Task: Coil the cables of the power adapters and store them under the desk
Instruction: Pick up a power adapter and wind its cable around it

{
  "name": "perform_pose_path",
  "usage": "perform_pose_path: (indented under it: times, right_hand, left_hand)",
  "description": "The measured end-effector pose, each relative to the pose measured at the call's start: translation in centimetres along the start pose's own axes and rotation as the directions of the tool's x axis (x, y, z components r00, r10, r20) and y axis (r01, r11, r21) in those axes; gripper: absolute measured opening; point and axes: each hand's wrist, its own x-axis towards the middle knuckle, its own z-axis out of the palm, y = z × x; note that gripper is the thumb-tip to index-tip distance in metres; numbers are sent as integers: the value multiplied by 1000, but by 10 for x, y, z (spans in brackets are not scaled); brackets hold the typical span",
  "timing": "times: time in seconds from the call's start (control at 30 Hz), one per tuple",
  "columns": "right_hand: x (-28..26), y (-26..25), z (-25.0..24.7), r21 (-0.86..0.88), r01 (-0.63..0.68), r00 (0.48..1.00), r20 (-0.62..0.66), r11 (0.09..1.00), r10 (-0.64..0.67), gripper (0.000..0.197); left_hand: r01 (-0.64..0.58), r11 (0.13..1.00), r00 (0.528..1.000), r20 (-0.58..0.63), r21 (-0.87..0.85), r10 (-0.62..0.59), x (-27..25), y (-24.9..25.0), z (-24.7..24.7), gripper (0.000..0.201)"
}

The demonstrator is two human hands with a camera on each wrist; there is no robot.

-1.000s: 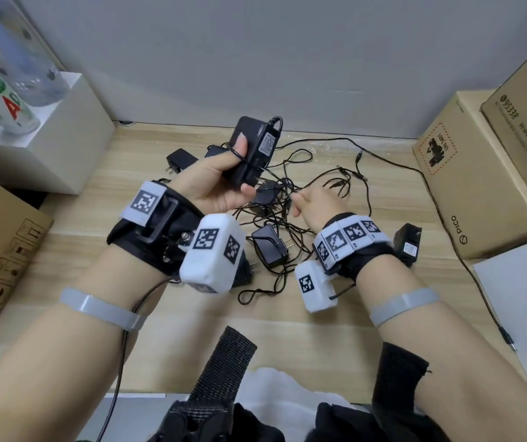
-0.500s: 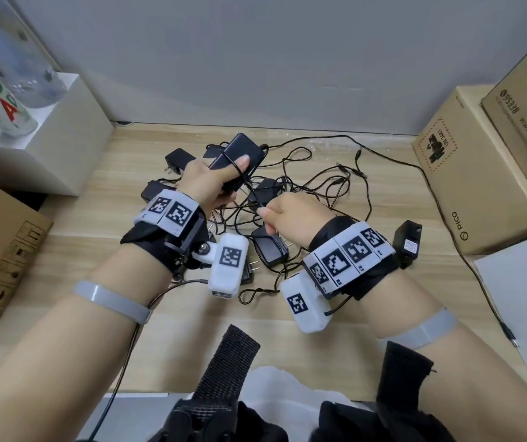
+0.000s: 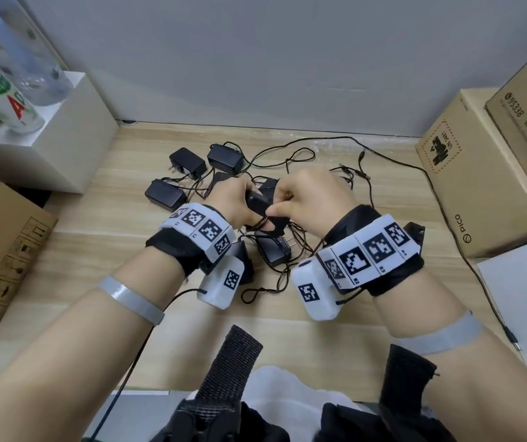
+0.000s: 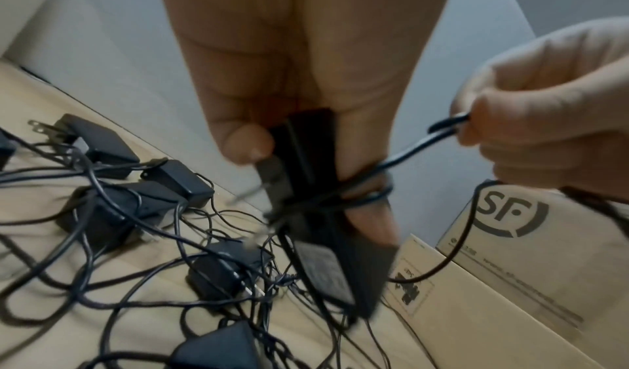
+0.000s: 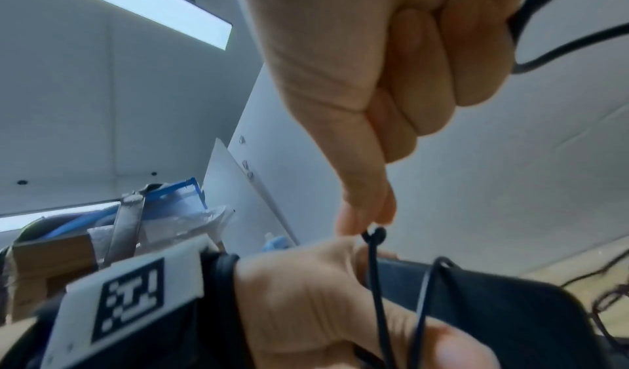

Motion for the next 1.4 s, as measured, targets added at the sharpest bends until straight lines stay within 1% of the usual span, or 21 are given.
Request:
perform_pose_path:
  times: [0.07,0.17,0.27,0.33,0.4,0.47,0.53,0.6,0.63,0.67,0.7,0.77,0.83,0.9,1.03,1.07,1.13,1.2,1.23,1.3,1.4]
  right_hand:
    - [3,5,-5,41,-7,997,-72,999,10,21]
    - [11,19,-8,191,-34,984,-167,981,66,21]
    - [18,29,-5,323,-24,977,-193,946,91,19]
    - [19,31,-2,457,4,980,-178,890,87,17]
    - [20,33,4,539,21,980,-177,842,89,21]
    - [20,34,12,581,-20,982,-142,814,126,22]
    - [21,31,21,597,-81,987,-65,798,149,22]
    - [19,25,30,589,-142,987,26,795,158,25]
    - [18,21,34,601,-172,984,71,781,162,27]
    - [16,18,38,614,-204,979,119,762,165,30]
    - [14,16,41,622,-229,973,161,749,164,33]
    - [9,11,44,607,-240,969,200,758,147,35]
    - [7,9,45,565,-199,976,189,801,109,35]
    - [6,9,44,543,-181,977,192,820,88,34]
    - [4,7,46,550,-214,961,269,807,71,32]
    - [3,4,45,529,-197,960,276,826,53,31]
    - [2,1,41,412,-112,966,260,904,1,33]
    - [-1,-2,34,313,-43,973,228,949,-31,41]
    - [-3,-2,30,317,-31,976,213,948,-40,43]
    - [-6,-2,23,357,-11,987,155,934,-48,41]
    - [-6,5,9,425,21,999,-33,905,-7,30]
  left_hand:
    - [0,999,996,91,-43,4,0,1,-6,42]
    - [-53,990,972,220,-129,81,-3,5,-20,36]
    - [-114,951,909,356,-287,216,-10,11,-33,44]
    - [-115,880,862,394,-461,320,-13,10,-39,49]
    - [-90,756,846,352,-648,401,-14,5,-39,54]
    - [-59,619,848,289,-783,445,-12,2,-34,61]
    - [-20,477,858,230,-879,459,-12,6,-29,59]
    - [21,367,909,170,-930,381,-12,12,-25,61]
    - [31,333,939,142,-942,314,-11,14,-23,59]
    - [37,314,962,119,-949,245,-11,16,-22,51]
    - [36,316,979,96,-948,178,-10,17,-21,37]
    - [22,387,996,55,-922,74,-11,19,-21,11]
    - [3,490,999,22,-872,34,-11,18,-20,6]
    - [-9,564,1000,-3,-826,11,-11,16,-18,7]
    - [-44,669,993,-105,-742,-52,-8,11,-13,17]
    - [-53,703,989,-135,-709,-62,-6,8,-12,22]
    - [-42,792,983,-168,-610,-78,0,0,-8,33]
    - [-29,887,980,-186,-460,-64,3,-6,-4,39]
    - [-36,920,977,-210,-390,-50,4,-8,-2,40]
    - [-50,961,966,-257,-271,-22,4,-12,0,39]
    - [-37,990,977,-213,-137,7,4,-20,4,41]
